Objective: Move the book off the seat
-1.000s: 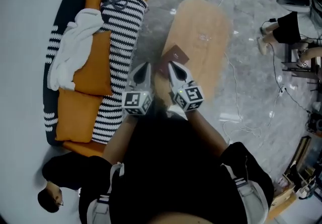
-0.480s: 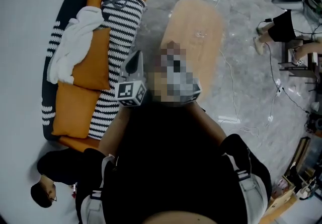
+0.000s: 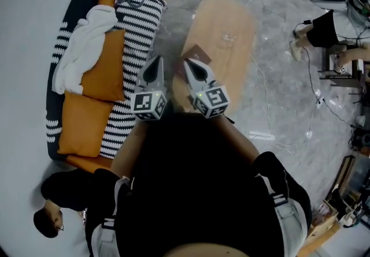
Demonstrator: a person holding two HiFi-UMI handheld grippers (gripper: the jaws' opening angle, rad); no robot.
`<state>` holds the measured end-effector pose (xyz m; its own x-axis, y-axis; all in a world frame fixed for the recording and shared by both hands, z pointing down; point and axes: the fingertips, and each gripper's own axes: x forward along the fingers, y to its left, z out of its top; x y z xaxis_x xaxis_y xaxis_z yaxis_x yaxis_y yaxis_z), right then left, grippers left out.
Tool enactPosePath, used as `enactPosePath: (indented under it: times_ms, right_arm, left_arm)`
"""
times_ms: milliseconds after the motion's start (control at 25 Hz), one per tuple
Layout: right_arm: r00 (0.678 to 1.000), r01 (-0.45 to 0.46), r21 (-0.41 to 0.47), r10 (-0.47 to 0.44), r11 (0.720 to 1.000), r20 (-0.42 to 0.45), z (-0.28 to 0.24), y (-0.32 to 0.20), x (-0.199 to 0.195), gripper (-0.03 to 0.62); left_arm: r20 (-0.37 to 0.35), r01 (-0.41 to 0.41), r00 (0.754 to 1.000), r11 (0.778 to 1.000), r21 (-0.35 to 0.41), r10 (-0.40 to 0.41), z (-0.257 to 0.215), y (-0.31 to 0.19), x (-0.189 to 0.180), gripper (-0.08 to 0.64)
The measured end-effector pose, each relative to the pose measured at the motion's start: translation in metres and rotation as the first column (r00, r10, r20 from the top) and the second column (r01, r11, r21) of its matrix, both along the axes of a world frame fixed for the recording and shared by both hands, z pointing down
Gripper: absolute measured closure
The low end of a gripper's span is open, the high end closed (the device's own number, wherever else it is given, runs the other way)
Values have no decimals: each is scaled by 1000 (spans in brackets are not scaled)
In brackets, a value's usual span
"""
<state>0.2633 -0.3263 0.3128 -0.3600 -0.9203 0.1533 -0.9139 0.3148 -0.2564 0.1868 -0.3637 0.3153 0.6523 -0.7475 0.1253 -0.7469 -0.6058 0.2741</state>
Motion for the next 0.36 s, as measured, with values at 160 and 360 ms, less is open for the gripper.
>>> enactPosePath:
  times_ms: [160, 360]
  right_arm:
    - [1000, 9, 1, -9, 1000, -6, 1, -2, -4, 584]
    - [1000, 11, 1, -11, 1000, -20, 0, -5, -6, 584]
  left_arm:
    - [-1, -6, 1000, 1000, -2, 6, 1, -2, -4, 554]
    - [-3, -5, 1000, 1000, -7, 5, 2, -5, -6, 554]
